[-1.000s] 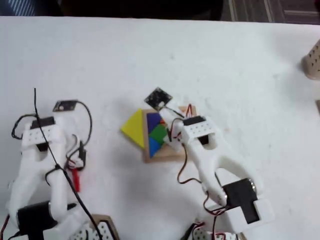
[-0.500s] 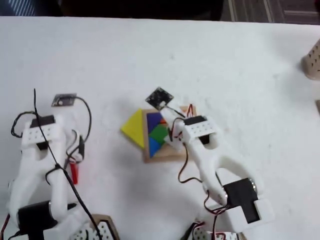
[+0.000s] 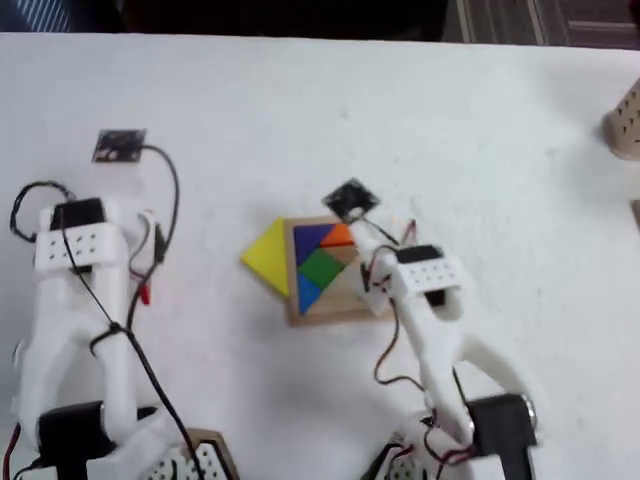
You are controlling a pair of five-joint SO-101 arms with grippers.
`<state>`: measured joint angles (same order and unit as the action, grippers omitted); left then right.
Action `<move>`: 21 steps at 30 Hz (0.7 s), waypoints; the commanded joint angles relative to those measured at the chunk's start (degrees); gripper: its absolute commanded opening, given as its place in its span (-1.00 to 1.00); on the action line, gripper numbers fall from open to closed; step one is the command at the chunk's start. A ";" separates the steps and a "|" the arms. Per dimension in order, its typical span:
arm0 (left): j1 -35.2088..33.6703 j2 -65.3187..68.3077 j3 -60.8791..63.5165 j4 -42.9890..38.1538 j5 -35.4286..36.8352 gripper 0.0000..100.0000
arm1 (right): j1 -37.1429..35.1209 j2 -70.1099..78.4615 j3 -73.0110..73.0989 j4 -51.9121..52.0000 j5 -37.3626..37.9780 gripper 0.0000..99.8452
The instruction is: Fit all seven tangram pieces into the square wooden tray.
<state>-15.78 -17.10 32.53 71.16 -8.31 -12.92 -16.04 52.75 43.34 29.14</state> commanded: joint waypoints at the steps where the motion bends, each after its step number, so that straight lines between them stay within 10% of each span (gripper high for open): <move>1: 7.08 -0.40 -6.86 0.62 0.62 -0.96 | 4.62 -5.58 1.93 -1.01 -1.14 -0.97; 21: 41.45 -0.04 -5.71 -22.15 9.05 -0.96 | 17.63 -5.58 4.13 -0.57 -1.41 -0.97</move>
<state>21.49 -17.01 25.32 58.24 -0.04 3.78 -19.47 57.14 43.34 28.26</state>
